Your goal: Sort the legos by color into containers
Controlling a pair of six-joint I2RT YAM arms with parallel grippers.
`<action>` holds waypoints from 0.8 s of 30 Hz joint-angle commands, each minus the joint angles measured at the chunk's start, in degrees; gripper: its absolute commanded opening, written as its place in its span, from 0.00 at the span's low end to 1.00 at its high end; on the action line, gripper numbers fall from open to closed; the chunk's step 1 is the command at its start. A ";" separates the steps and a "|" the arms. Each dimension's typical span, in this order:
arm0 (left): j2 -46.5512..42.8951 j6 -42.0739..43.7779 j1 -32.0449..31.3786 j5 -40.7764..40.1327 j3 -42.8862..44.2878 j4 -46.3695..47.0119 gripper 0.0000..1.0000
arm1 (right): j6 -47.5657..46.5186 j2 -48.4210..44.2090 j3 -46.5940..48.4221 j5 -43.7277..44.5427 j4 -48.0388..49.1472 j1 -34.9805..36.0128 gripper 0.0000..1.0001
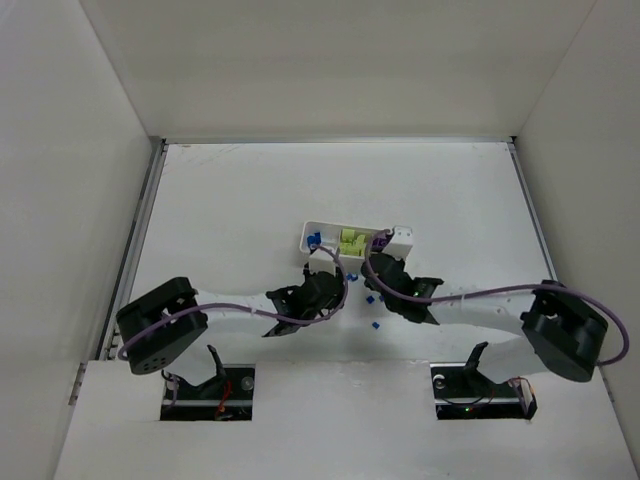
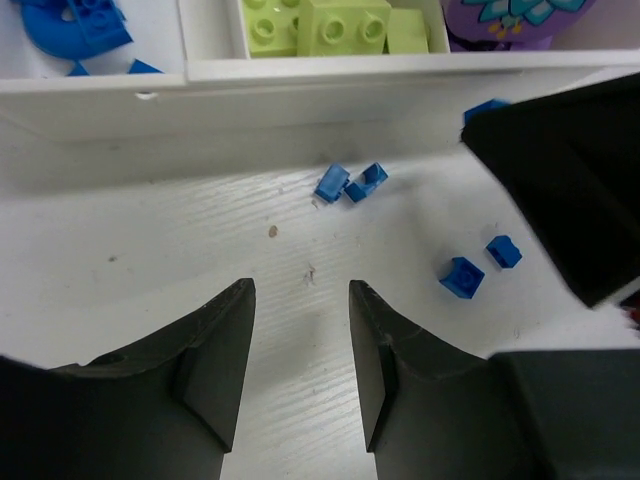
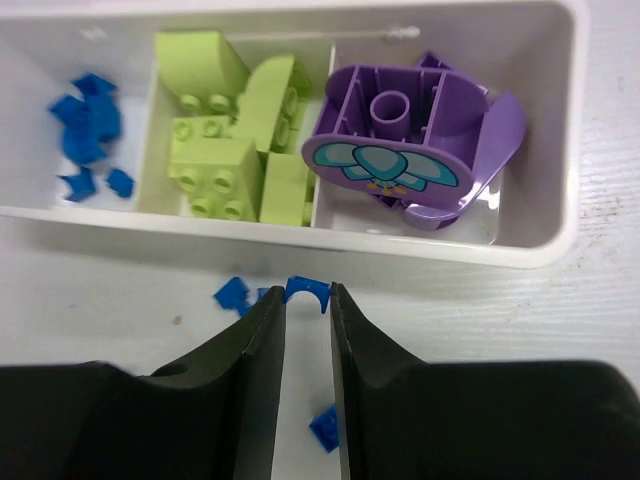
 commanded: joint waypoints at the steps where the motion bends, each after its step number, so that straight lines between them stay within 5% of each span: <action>1: 2.48 -0.19 -1.02 -0.70 3.49 3.01 0.40 | -0.40 -6.80 -1.22 1.23 -1.86 0.67 0.28; 15: 15.32 3.41 -1.28 -1.75 12.28 3.71 0.44 | -0.84 -15.34 -6.59 -3.34 -0.81 -3.37 0.28; 24: 18.31 6.05 -1.37 -1.93 16.41 1.78 0.33 | -2.07 -15.43 -8.52 -5.71 2.00 -5.57 0.29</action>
